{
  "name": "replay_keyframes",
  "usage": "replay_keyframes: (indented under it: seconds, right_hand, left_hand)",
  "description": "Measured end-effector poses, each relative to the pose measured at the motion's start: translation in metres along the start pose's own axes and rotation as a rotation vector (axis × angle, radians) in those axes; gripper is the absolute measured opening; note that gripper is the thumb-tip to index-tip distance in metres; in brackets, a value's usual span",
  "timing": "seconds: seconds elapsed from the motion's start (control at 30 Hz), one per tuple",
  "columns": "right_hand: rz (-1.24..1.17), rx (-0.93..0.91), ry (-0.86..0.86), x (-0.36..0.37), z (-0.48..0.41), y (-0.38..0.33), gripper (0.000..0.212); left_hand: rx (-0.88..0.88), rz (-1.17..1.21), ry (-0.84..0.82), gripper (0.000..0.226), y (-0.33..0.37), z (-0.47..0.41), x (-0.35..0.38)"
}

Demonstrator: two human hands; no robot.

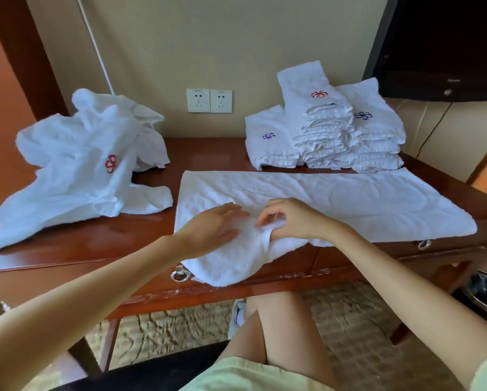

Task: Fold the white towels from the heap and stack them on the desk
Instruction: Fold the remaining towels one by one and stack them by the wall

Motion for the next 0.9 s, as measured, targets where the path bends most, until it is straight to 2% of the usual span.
replay_keyframes:
  seconds: [0.13, 0.2, 0.27, 0.37, 0.43, 0.5, 0.6, 0.63, 0.67, 0.73, 0.8, 0.9]
  right_hand:
    - [-0.094, -0.027, 0.03, 0.002, -0.011, -0.02, 0.003]
    - [-0.162, -0.025, 0.07, -0.003, -0.018, -0.022, 0.006]
    - [-0.206, -0.016, 0.121, -0.009, -0.025, -0.02, 0.01]
    - [-0.239, -0.002, 0.218, -0.023, -0.033, -0.018, 0.017]
    - [-0.262, -0.004, 0.273, -0.031, -0.037, -0.015, 0.02]
    - [-0.274, -0.014, 0.309, -0.039, -0.043, -0.01, 0.033]
    - [-0.267, 0.011, 0.318, -0.044, -0.052, 0.0, 0.079]
    - [-0.273, 0.032, 0.297, -0.042, -0.056, 0.003, 0.086]
    - [-0.286, 0.054, 0.276, -0.039, -0.061, 0.007, 0.088]
    - [-0.316, 0.097, 0.229, -0.028, -0.071, 0.017, 0.089]
    - [-0.343, 0.158, 0.16, -0.012, -0.077, 0.025, 0.082]
    - [-0.328, 0.208, 0.086, 0.007, -0.082, 0.035, 0.05]
  left_hand:
    - [0.051, 0.025, 0.113, 0.043, 0.007, 0.034, -0.016]
    - [0.027, 0.021, 0.202, 0.07, 0.012, 0.049, -0.023]
    - [-0.047, -0.041, 0.203, 0.094, 0.015, 0.054, -0.017]
    - [-0.13, -0.169, 0.258, 0.105, 0.017, 0.052, -0.009]
    - [-0.13, -0.16, 0.335, 0.096, 0.017, 0.049, -0.012]
    - [-0.155, 0.015, 0.322, 0.079, 0.009, 0.048, -0.018]
    - [-0.237, 0.311, 0.162, 0.022, -0.014, 0.041, -0.028]
    - [-0.281, 0.389, 0.125, 0.013, -0.026, 0.038, -0.033]
    - [-0.342, 0.484, 0.079, 0.018, -0.041, 0.036, -0.035]
    - [-0.483, 0.762, -0.037, 0.02, -0.062, 0.034, -0.031]
    - [-0.608, 1.01, -0.044, 0.025, -0.081, 0.034, -0.03]
    - [-0.789, 1.097, 0.001, 0.02, -0.105, 0.04, -0.027]
Point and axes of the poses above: each hand's wrist, its own z-axis away from the middle knuckle, its own x-axis out of the palm, y = z × x, the point moved 10 cm from there along -z, towards the middle knuckle
